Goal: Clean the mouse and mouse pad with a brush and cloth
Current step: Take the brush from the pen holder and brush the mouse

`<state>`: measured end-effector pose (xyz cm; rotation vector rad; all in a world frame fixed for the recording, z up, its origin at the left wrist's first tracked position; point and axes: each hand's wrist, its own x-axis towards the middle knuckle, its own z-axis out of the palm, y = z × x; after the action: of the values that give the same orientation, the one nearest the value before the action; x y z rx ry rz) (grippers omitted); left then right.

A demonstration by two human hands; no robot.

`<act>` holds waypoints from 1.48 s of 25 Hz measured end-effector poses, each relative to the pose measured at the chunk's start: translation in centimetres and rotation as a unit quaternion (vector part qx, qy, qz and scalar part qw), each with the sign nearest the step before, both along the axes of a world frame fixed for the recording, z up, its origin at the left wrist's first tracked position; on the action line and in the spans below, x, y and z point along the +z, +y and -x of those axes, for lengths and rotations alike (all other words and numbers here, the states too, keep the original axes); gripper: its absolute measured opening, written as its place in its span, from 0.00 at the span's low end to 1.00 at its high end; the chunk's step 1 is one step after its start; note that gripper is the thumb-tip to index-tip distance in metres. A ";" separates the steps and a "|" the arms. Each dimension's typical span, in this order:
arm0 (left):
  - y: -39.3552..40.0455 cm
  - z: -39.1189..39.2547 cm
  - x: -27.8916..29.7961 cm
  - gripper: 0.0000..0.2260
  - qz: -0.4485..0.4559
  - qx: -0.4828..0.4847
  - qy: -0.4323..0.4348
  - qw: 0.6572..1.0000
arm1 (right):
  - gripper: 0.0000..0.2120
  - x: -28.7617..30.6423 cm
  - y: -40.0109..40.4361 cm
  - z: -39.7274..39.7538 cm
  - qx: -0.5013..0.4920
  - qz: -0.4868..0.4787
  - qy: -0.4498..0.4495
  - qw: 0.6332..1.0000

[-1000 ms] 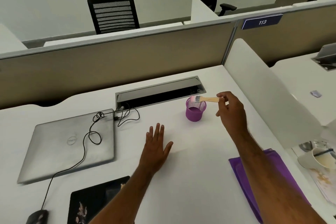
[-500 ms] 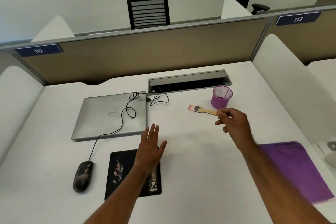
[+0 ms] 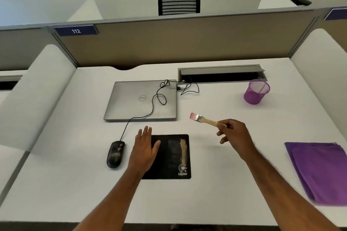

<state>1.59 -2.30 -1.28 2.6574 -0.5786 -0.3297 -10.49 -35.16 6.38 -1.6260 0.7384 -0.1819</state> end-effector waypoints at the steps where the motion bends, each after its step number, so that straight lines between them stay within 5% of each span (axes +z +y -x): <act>1: 1.0 0.1 -0.2 0.33 0.004 0.004 0.005 1.000 | 0.04 -0.2 0.9 -0.1 0.002 0.000 0.008 1.000; 13: 7.6 1.6 -1.2 0.33 0.053 0.036 0.025 0.998 | 0.05 -2.2 10.1 -1.1 0.074 -0.009 0.055 0.996; 21: 12.0 1.3 -0.1 0.32 0.025 0.080 -0.141 0.986 | 0.05 -3.0 16.3 -2.9 0.124 0.002 0.062 0.990; 26: 13.8 1.3 -0.5 0.38 -0.001 0.225 -0.063 0.972 | 0.09 -3.6 19.5 -4.6 0.145 -0.015 0.048 0.988; 37: 12.9 1.4 -2.1 0.32 0.004 0.289 -0.016 0.957 | 0.08 -3.4 24.2 -6.7 0.135 -0.111 -0.014 0.985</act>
<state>0.18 10.61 -3.41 2.6772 0.2027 -0.1088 -3.82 -10.99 2.95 -1.4886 0.4918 0.0718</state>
